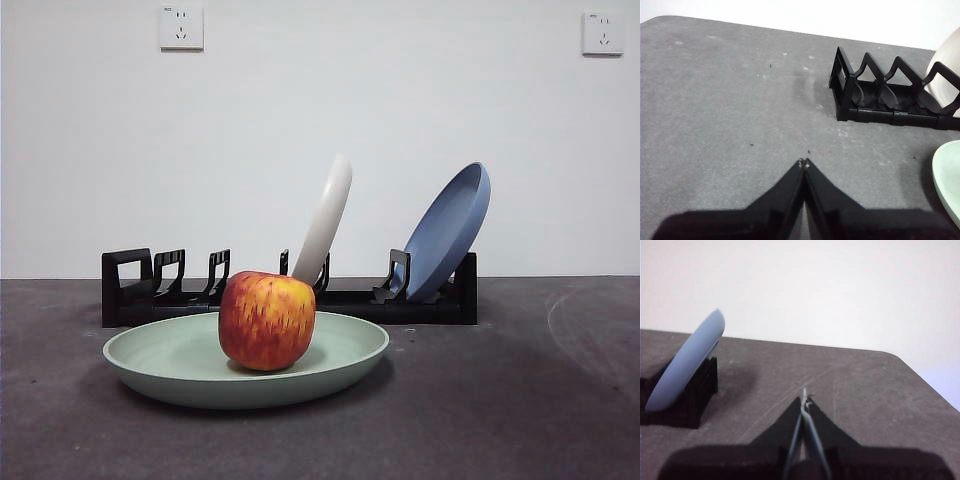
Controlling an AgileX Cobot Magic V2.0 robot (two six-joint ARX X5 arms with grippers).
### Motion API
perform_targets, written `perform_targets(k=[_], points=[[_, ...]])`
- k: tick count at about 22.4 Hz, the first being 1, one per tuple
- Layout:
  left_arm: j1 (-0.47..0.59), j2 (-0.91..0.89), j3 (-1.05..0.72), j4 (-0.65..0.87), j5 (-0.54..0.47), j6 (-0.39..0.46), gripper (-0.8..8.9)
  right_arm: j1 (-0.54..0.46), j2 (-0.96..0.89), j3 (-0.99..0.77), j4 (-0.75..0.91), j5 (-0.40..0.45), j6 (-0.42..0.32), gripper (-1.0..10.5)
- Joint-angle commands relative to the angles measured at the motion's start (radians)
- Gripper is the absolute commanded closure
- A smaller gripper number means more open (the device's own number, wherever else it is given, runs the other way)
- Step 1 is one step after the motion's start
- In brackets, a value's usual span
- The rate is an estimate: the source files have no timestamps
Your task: Take the green plate from the plate rack,put the plate on the table,take the apple from the table,put the apple in the plate
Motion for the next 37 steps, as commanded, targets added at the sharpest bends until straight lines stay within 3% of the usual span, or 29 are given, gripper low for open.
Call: perform_targets(k=[1, 3, 7, 12, 18, 37], points=[[-0.001, 0.000, -0.005, 0.009, 0.005, 0.011, 8.17, -0.014, -0.072, -0.078, 0.017, -0.026, 0.023, 9.6], [-0.001, 0.000, -0.005, 0.009, 0.005, 0.011, 8.17, -0.013, -0.113, -0.122, 0.037, -0.035, 0.071, 9.6], [-0.001, 0.000, -0.005, 0.010, 0.005, 0.011, 8.17, -0.013, -0.170, -0.120, -0.076, -0.071, 0.075, 9.6], [-0.001, 0.000, -0.005, 0.010, 0.005, 0.011, 8.17, -0.013, -0.244, -0.120, -0.317, -0.049, 0.097, 9.6], [-0.001, 0.001, -0.003, 0.009, 0.005, 0.011, 8.17, -0.013, -0.244, -0.120, -0.315, -0.031, 0.133, 9.6], [-0.001, 0.007, -0.003, 0.008, 0.005, 0.011, 8.17, -0.013, -0.241, -0.119, -0.313, -0.021, 0.138, 9.6]])
